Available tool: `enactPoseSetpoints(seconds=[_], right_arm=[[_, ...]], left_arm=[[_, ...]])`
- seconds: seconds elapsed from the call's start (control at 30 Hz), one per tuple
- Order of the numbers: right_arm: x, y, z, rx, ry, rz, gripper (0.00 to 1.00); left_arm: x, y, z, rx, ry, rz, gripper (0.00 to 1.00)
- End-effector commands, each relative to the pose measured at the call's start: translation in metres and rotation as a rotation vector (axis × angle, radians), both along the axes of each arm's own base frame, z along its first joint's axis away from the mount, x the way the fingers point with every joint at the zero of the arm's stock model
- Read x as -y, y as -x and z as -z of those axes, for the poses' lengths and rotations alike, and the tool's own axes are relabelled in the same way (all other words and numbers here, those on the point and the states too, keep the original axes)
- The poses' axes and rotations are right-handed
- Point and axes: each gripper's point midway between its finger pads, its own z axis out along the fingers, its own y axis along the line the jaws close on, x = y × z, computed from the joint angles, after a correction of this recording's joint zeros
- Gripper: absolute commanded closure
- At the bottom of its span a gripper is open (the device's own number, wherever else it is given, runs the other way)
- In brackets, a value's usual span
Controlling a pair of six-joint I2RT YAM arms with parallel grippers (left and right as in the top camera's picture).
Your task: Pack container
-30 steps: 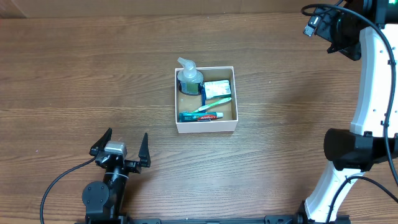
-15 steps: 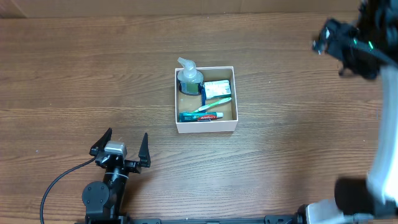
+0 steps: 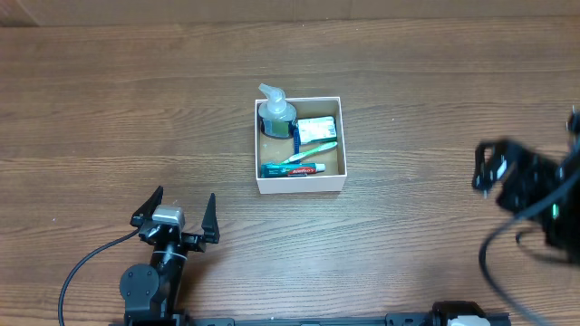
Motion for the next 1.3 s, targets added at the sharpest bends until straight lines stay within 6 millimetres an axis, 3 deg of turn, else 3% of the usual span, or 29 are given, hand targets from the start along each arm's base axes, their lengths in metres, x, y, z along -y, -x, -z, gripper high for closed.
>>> enactPoseSetpoints(seconds=[0.0,0.17,0.4,0.57,0.73,0.83,1.07,1.27], right_arm=[[-0.008,0.014,0.017,0.020,-0.025,-0.039,0.00],[-0.013,0.004,0.015,0.185,-0.085,-0.027,0.00],[-0.018,-0.034,-0.005,0.615,-0.101,-0.065,0.00],[-0.044,-0.037,0.003,0.844,-0.017,-0.275,0.00],[-0.060,-0.028,0.030,0.943,0.135,-0.431,0.00],[-0.062,-0.024,0.058,0.942,0.196,-0.467,0.00],[-0.059,-0.025,0.093,1.042,0.232,-0.444,0.00],[-0.043,-0.034,0.125,1.003,0.255,-0.349,0.00]], left_arm=[[-0.003,0.000,0.000,0.005,0.002,-0.017,0.00],[-0.003,0.000,0.000,0.005,0.002,-0.017,0.00],[-0.003,0.000,0.000,0.005,0.002,-0.017,0.00],[-0.003,0.000,0.000,0.005,0.002,-0.017,0.00],[-0.003,0.000,0.000,0.005,0.002,-0.017,0.00],[-0.003,0.000,0.000,0.005,0.002,-0.017,0.00],[-0.003,0.000,0.000,0.005,0.002,-0.017,0.00],[-0.003,0.000,0.000,0.004,0.002,-0.017,0.00]])
